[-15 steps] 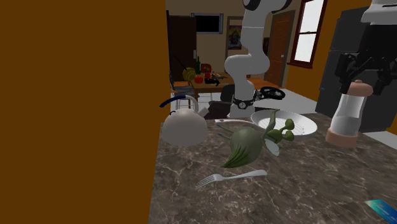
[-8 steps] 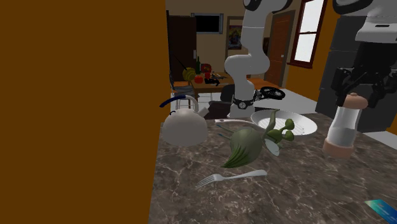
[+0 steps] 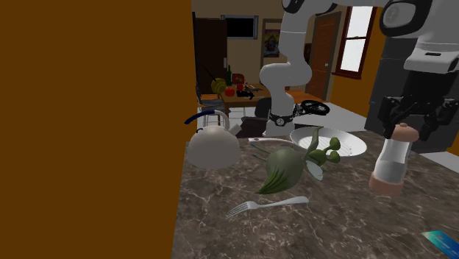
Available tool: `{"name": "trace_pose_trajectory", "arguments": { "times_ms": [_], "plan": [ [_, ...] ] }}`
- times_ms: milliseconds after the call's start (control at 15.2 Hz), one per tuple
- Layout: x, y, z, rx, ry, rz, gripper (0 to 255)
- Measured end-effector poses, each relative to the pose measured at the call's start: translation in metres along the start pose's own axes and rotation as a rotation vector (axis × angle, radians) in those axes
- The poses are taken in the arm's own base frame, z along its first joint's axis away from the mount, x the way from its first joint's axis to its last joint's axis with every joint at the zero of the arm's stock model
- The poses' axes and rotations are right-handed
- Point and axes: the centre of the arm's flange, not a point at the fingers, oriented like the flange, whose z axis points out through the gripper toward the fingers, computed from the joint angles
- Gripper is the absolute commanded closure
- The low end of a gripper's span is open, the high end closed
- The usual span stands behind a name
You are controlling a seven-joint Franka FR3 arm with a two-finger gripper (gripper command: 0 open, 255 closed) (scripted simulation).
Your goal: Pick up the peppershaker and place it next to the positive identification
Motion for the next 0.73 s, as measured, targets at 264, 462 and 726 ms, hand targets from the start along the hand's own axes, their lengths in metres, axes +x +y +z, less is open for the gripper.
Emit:
{"name": "trace_pose_trajectory", "arguments": {
  "times_ms": [264,462,726],
  "plan": [
    [0.0004,-0.0002,0.0047,0.000,0.000,0.000,255],
    [0.0005,-0.0002,0.0050,0.000,0.000,0.000,0],
    [0.0005,-0.0002,0.0049,0.000,0.001,0.000,0]
  ]
}}
